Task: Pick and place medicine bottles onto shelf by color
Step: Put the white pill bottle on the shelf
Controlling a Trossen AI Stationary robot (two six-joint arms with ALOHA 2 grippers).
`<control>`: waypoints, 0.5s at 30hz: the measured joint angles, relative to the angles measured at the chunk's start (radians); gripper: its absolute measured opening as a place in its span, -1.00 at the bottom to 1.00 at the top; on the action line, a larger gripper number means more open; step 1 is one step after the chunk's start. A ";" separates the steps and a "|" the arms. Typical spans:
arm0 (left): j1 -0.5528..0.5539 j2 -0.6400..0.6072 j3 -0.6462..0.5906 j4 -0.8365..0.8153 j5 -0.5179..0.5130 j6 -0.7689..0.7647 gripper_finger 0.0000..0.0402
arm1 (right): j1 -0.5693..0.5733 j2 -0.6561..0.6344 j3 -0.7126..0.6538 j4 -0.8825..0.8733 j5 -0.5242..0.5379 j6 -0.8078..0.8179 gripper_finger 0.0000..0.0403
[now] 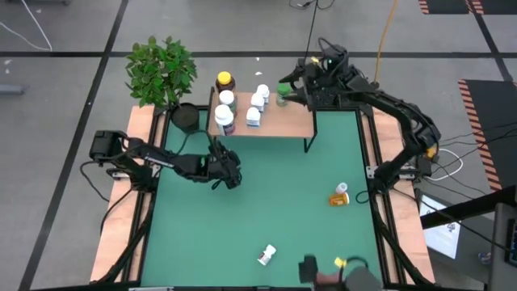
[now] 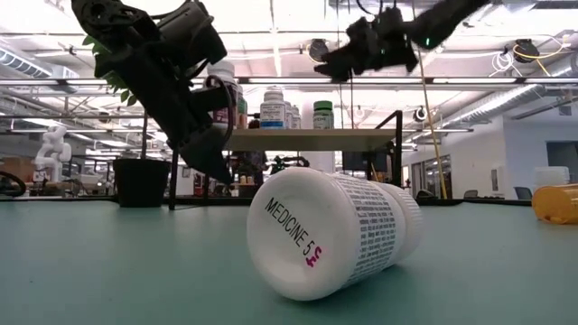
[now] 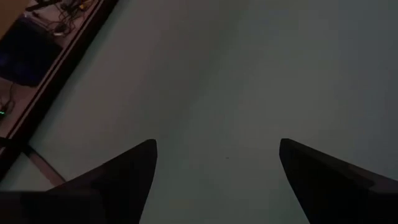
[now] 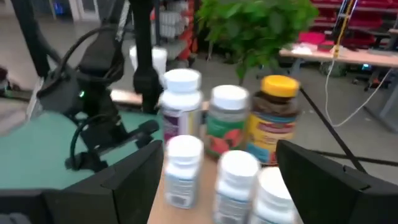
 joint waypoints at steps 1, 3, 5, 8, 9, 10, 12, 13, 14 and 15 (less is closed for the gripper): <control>-0.006 0.000 0.000 0.003 0.000 -0.013 0.70 | 0.027 -0.025 0.000 -0.056 0.038 -0.039 0.52; -0.018 0.000 0.000 0.019 0.011 -0.036 0.70 | 0.092 -0.075 0.000 -0.164 0.133 -0.117 0.52; -0.032 0.000 0.000 0.048 0.027 -0.044 0.70 | 0.163 -0.116 0.000 -0.256 0.237 -0.174 0.52; -0.058 0.000 0.000 0.086 0.044 -0.040 0.70 | 0.266 -0.158 0.000 -0.349 0.340 -0.198 0.52; -0.068 0.000 0.000 0.093 0.047 -0.039 0.70 | 0.299 -0.167 0.000 -0.367 0.370 -0.191 0.52; -0.077 0.000 0.000 0.100 0.051 -0.036 0.70 | 0.329 -0.176 0.000 -0.377 0.402 -0.176 0.52; -0.094 0.000 0.000 0.115 0.051 -0.033 0.70 | 0.388 -0.185 0.000 -0.399 0.480 -0.133 0.52; -0.102 0.000 0.000 0.127 0.052 -0.031 0.70 | 0.415 -0.185 0.000 -0.408 0.519 -0.102 0.52; -0.109 0.000 0.000 0.137 0.052 -0.031 0.70 | 0.438 -0.185 0.000 -0.421 0.560 -0.072 0.52; -0.115 0.000 0.000 0.145 0.052 -0.031 0.70 | 0.460 -0.183 -0.001 -0.436 0.595 -0.044 0.52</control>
